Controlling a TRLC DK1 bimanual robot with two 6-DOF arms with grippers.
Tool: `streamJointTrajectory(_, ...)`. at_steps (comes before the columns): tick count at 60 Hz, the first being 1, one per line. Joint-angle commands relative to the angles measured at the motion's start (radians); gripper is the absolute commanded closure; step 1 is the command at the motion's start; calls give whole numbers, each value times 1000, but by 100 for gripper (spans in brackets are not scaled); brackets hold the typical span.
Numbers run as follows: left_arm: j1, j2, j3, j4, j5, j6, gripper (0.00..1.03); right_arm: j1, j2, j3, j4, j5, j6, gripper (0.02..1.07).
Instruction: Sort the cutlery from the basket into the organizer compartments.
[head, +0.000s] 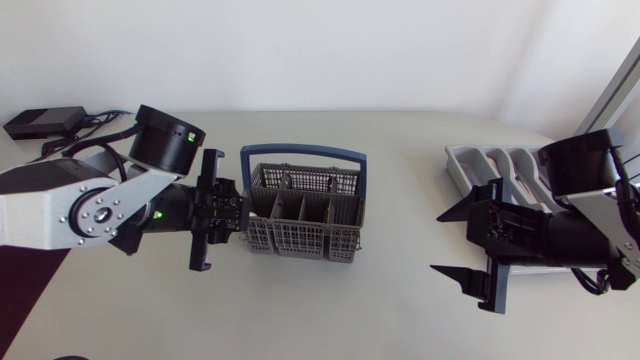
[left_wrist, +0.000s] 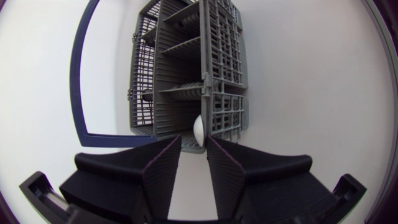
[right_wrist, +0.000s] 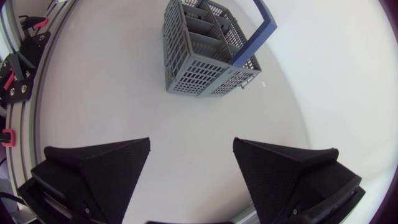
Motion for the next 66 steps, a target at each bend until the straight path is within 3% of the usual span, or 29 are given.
streamJointTrajectory(1,10,12,37,7,-7,35,73,10,-12,-34,3,4,17,11)
streamJointTrajectory(66,-17,69,37,50,-9,52,73,26,-18,-28,2,9,21,11)
